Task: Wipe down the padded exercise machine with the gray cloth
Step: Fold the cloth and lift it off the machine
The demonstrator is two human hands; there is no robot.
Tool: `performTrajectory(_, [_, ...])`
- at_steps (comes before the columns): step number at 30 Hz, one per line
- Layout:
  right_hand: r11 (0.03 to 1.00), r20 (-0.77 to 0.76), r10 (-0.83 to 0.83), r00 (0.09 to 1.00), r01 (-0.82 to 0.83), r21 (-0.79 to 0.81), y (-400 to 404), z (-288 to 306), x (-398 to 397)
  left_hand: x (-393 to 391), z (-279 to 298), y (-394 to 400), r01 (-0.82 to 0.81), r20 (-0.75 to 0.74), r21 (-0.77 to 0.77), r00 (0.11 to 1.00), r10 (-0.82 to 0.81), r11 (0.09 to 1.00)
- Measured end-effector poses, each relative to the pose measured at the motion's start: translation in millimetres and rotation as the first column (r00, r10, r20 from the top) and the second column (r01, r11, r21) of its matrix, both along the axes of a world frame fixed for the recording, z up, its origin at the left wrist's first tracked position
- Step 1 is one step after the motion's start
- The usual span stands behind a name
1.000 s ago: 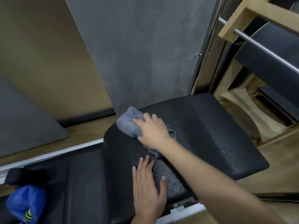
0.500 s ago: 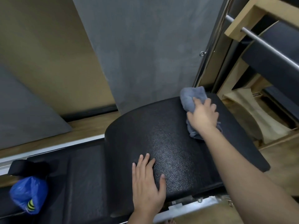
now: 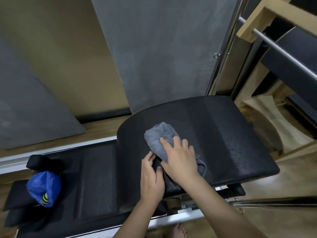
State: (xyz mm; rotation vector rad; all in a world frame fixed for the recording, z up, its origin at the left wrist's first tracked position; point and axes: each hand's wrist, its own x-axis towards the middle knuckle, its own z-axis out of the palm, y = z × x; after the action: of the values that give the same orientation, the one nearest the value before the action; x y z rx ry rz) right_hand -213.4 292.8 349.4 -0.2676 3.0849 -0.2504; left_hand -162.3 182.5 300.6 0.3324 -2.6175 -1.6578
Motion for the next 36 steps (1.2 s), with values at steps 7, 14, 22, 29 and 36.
performTrajectory(7, [0.978, 0.138, -0.013, 0.99, 0.041, -0.204, 5.2, 15.3, 0.0, -13.5, 48.4, -2.8, -0.338, 0.243, 0.398, 0.935, 0.257, 0.853])
performTrajectory(14, [0.892, 0.064, 0.023, 0.998, 0.009, -0.451, -4.9, 32.0, 39.7, 0.1, 90.3, -4.4, -0.374, 0.41, 0.696, 0.908, 0.089, 0.612])
performTrajectory(22, [0.568, 0.107, 0.083, 0.991, 0.041, -0.822, -6.4, 52.3, 113.1, 51.3, 112.9, -37.6, -0.267, 0.262, 0.741, 0.96, 0.101, 0.616])
performTrajectory(29, [0.136, 0.554, 0.113, 0.825, 0.54, -0.831, -25.7, 42.5, 195.0, 142.6, 96.7, -67.6, -0.219, 0.257, 0.747, 0.966, 0.031, 0.628])
performTrajectory(36, [0.039, 0.65, 0.073, 0.757, 0.649, -0.76, -44.8, -8.4, 303.2, 247.3, 39.0, -84.3, -0.229, 0.391, 0.646, 0.919, -0.057, 0.728])
